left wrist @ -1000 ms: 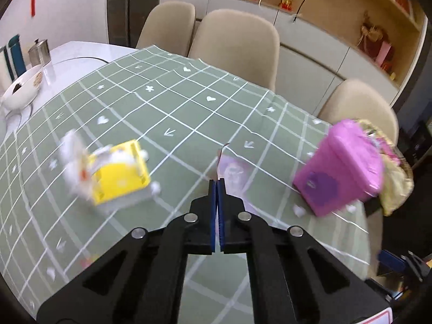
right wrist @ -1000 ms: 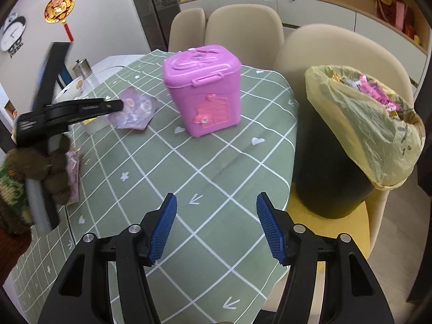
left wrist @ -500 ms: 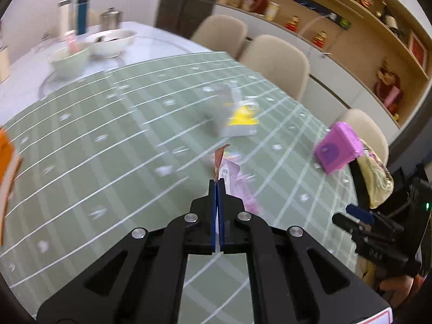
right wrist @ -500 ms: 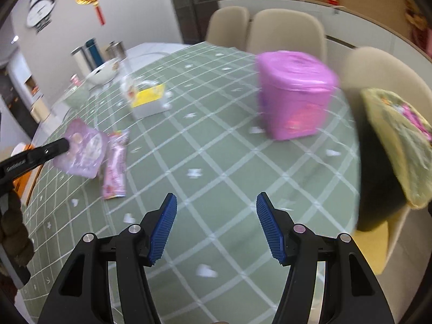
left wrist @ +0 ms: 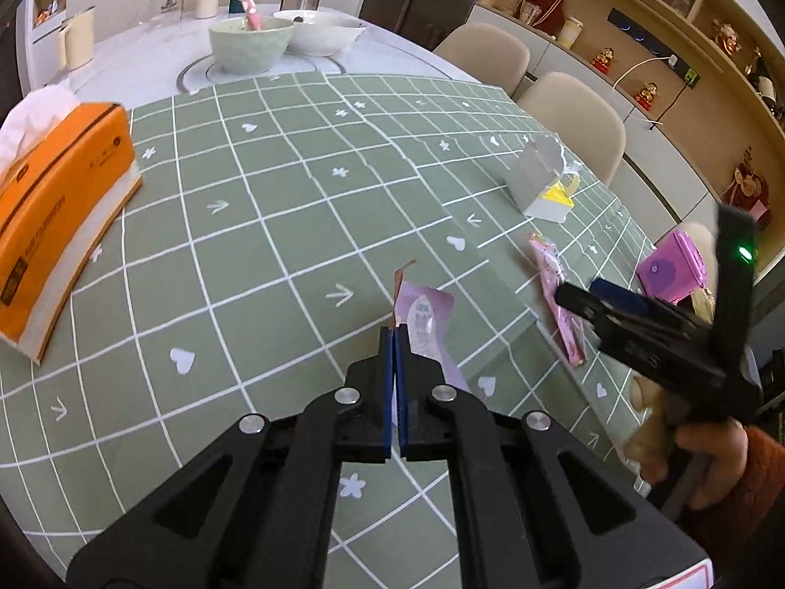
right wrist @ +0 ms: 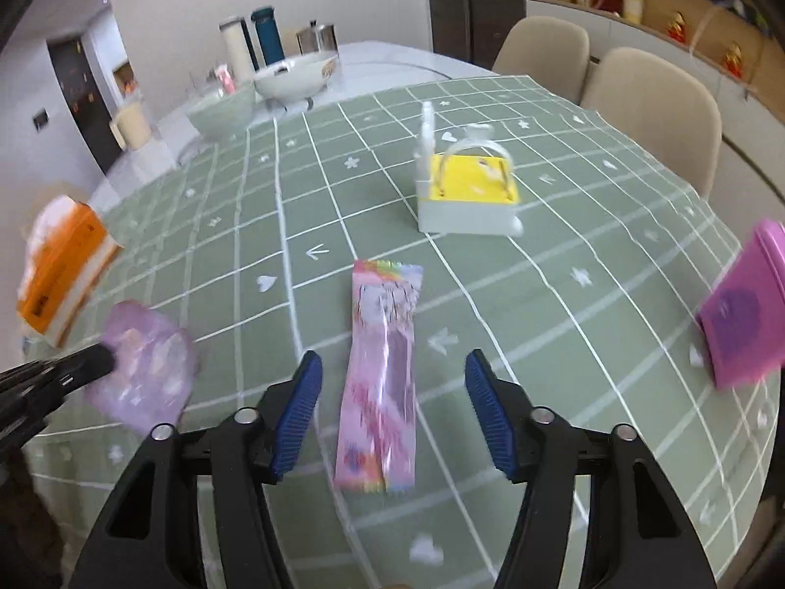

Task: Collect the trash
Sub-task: 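Grasp the purple wrapper with the left tool while the right tool grasps the pink stick packet, then carry the purple wrapper and pink stick packet to the yellow trash bag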

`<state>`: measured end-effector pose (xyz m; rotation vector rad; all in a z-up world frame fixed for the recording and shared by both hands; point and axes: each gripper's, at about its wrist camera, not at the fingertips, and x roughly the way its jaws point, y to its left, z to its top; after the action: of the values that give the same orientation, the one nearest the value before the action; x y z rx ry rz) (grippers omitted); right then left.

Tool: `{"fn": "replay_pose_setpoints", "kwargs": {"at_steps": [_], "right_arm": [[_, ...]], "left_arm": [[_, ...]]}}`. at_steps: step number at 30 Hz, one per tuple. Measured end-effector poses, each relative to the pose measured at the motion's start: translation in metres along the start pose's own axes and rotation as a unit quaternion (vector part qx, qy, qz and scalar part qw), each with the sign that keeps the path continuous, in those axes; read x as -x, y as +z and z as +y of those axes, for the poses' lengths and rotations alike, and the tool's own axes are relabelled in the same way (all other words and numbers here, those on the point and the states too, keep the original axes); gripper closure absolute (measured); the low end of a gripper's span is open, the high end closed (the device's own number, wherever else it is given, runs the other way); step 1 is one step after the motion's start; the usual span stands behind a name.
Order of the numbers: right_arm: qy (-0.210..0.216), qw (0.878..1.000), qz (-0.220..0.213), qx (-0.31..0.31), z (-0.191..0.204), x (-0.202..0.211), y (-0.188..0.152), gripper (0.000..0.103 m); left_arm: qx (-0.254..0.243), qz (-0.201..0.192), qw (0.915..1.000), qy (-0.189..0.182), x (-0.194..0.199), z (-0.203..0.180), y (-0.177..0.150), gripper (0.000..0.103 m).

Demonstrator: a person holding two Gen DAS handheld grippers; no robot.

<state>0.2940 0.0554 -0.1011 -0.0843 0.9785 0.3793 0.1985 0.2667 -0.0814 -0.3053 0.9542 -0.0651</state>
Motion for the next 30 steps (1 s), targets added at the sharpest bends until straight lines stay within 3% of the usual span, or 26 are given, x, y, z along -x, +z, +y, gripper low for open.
{"fn": "replay_pose_setpoints", "kwargs": {"at_steps": [2, 5, 13, 21, 24, 30], "right_arm": [[-0.003, 1.0, 0.022, 0.002, 0.001, -0.012, 0.004, 0.076], [0.009, 1.0, 0.023, -0.011, -0.005, -0.008, 0.005, 0.086], [0.0, 0.999, 0.007, -0.047, -0.041, 0.041, -0.02, 0.087], [0.004, 0.997, 0.006, -0.075, -0.071, 0.069, -0.062, 0.087], [-0.001, 0.997, 0.002, -0.074, -0.078, 0.08, -0.072, 0.087], [-0.007, 0.996, -0.014, -0.087, -0.104, 0.108, -0.082, 0.087]], "left_arm": [[0.002, 0.003, 1.0, -0.001, -0.001, 0.001, -0.002, 0.102], [0.004, 0.007, 0.9999, -0.007, -0.003, 0.0, -0.004, 0.101], [0.003, 0.023, 0.9993, -0.03, -0.015, -0.005, -0.006, 0.1], [-0.015, 0.041, 0.9991, -0.005, -0.035, -0.02, -0.006, 0.092], [-0.04, 0.035, 0.9986, 0.004, -0.038, -0.034, -0.005, 0.101], [-0.052, 0.007, 0.9985, -0.012, -0.022, -0.075, 0.01, 0.102]]}}
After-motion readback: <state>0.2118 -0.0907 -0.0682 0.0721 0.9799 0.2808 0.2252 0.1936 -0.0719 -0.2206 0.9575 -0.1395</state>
